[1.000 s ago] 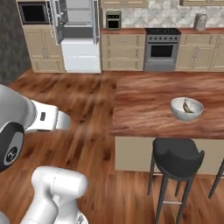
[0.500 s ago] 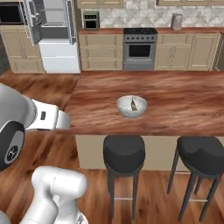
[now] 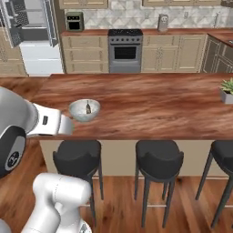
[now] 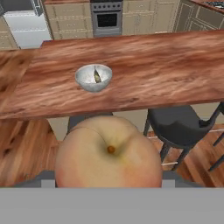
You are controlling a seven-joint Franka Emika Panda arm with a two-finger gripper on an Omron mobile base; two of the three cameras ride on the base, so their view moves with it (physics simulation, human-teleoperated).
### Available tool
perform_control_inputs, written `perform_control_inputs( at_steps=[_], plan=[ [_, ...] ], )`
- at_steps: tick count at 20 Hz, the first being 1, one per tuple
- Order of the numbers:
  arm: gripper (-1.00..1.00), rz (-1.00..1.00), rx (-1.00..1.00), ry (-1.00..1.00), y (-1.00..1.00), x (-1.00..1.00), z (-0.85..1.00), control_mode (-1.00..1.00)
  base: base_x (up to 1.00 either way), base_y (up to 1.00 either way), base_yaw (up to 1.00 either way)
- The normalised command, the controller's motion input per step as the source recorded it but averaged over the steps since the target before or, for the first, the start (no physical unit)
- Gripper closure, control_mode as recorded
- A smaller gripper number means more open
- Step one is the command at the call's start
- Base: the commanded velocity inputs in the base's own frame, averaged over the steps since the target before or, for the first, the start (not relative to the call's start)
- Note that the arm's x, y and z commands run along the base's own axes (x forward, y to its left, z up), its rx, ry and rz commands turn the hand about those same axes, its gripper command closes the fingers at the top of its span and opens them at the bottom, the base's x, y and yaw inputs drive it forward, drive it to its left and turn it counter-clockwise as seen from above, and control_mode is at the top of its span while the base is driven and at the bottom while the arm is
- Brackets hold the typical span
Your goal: Retrieve the banana and peach from the fridge and place them into the bowl on the dining table.
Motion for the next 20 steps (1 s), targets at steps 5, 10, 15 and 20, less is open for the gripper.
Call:
perform_control_inputs(
  at_steps=[5, 10, 15, 20],
  plan=[
    [1.00, 0.00, 0.00, 0.00, 0.00, 0.00, 0.00, 1.00, 0.18, -0.73, -0.02],
    [1.00, 0.00, 0.00, 0.00, 0.00, 0.00, 0.00, 1.00, 0.78, -0.28, 0.00],
    [1.00, 0.00, 0.00, 0.00, 0.00, 0.00, 0.00, 1.00, 0.99, 0.12, 0.00],
    [1.00, 0.00, 0.00, 0.00, 0.00, 0.00, 0.00, 1.00, 0.77, 0.86, 0.00]
  ],
)
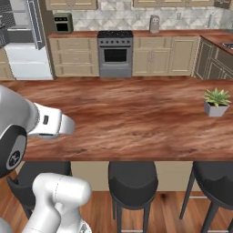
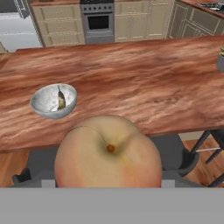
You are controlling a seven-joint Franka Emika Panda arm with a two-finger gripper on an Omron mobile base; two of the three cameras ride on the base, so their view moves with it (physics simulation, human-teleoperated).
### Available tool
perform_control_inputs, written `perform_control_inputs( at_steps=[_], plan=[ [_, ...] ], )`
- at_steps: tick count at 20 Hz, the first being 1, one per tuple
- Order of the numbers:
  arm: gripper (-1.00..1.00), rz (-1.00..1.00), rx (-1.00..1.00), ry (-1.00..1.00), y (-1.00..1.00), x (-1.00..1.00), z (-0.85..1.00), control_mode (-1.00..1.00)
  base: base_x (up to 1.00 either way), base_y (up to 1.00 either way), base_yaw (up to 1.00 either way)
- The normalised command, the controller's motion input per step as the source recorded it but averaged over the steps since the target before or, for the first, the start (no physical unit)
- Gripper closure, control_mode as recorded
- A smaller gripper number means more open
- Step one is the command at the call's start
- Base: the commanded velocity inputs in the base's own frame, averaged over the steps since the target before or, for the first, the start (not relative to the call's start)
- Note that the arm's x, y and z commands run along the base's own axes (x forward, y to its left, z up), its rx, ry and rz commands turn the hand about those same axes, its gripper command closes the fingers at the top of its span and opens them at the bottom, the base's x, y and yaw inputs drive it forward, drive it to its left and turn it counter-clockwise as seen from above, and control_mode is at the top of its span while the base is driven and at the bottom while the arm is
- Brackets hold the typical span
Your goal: Retrieve the banana and peach from the fridge and place them into the bowl on the dining table.
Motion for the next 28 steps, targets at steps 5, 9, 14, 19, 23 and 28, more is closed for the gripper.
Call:
perform_control_inputs(
  at_steps=[5, 9, 14, 19, 23, 28],
  plan=[
    [1.00, 0.00, 0.00, 0.00, 0.00, 0.00, 0.00, 1.00, 0.81, 0.82, 0.00],
    [1.00, 0.00, 0.00, 0.00, 0.00, 0.00, 0.00, 1.00, 0.38, 0.32, 0.00],
    [1.00, 0.00, 0.00, 0.00, 0.00, 0.00, 0.00, 1.00, 0.18, 0.05, 0.00],
    [1.00, -0.01, 0.00, 0.03, 0.33, 0.37, -0.22, -1.00, 0.00, 0.00, 0.00],
    [1.00, 0.00, 0.00, 0.05, 0.64, 0.55, -0.33, -1.00, 0.00, 0.00, 0.00],
    [1.00, 0.00, 0.00, 0.08, 0.81, 0.76, -0.44, -1.00, 0.00, 0.00, 0.00]
  ],
)
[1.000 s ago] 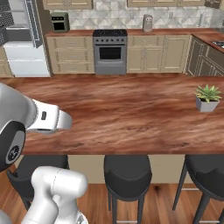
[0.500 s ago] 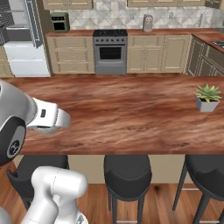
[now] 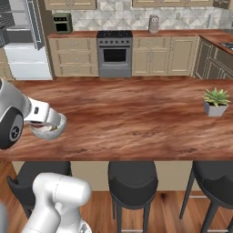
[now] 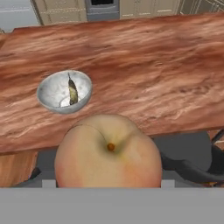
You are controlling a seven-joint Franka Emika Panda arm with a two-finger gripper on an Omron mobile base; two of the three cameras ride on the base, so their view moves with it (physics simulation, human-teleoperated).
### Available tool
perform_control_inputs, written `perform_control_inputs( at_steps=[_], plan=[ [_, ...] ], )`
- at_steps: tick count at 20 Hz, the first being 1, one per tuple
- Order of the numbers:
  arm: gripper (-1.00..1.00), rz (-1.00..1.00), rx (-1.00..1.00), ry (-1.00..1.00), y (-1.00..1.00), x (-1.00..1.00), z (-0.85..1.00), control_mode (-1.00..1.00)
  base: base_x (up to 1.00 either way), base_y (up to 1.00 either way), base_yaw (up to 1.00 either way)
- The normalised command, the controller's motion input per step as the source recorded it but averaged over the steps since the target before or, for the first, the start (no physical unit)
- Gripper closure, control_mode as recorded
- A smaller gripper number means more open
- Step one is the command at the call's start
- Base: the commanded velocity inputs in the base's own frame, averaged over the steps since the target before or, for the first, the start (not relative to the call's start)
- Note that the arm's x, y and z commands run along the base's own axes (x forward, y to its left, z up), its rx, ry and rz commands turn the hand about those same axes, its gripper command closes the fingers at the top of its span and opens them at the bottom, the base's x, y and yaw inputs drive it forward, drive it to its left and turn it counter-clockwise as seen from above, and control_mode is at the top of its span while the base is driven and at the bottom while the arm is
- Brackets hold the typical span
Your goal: Retrieve the banana and peach from the fridge and place them into the bowl on the dining table.
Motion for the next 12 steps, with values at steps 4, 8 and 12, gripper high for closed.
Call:
perform_control_inputs(
  at_steps=[4, 8, 12],
  plan=[
    [1.00, 0.01, 0.02, 0.06, 0.80, 0.82, -0.45, -1.00, 0.00, 0.00, 0.00],
    [1.00, 0.05, 0.08, 0.12, 0.73, 0.81, -0.40, -1.00, 0.00, 0.00, 0.00],
    [1.00, 0.11, 0.10, 0.20, 0.60, 0.87, -0.42, -1.00, 0.00, 0.00, 0.00]
  ],
)
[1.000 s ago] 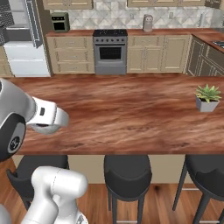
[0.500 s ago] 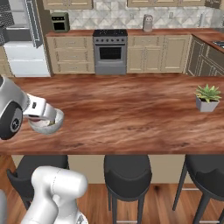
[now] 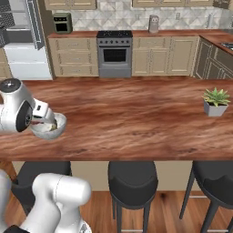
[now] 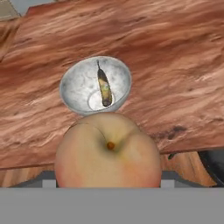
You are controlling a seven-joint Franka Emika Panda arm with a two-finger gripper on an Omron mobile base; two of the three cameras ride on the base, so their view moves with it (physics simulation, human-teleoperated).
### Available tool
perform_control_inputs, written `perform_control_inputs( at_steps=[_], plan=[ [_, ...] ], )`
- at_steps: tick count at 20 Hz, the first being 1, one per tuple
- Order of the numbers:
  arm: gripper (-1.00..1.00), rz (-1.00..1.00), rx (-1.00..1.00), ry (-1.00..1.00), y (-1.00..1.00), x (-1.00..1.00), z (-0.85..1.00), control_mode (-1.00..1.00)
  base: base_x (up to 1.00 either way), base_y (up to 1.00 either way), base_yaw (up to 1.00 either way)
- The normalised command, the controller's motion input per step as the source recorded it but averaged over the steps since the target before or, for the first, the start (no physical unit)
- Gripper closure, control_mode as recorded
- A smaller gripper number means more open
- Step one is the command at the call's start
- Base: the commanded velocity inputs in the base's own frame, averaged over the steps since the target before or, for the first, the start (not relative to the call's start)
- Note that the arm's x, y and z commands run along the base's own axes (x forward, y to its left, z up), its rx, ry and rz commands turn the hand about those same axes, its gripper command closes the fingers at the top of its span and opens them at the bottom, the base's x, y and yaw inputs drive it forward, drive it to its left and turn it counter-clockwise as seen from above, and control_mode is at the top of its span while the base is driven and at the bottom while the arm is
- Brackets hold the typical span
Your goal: Retrieve the banana and peach from the fridge and place them into the bowl on the dining table.
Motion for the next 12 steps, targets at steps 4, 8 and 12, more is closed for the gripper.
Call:
perform_control_inputs(
  at_steps=[4, 8, 12],
  plan=[
    [1.00, 0.10, 0.03, 0.21, 0.56, 0.86, -0.42, -1.00, 0.00, 0.00, 0.00],
    [1.00, 0.08, 0.00, 0.19, 0.54, 0.81, -0.35, -1.00, 0.00, 0.00, 0.00],
    [1.00, 0.01, 0.00, 0.09, 0.38, 0.57, -0.20, -1.00, 0.00, 0.00, 0.00]
  ],
)
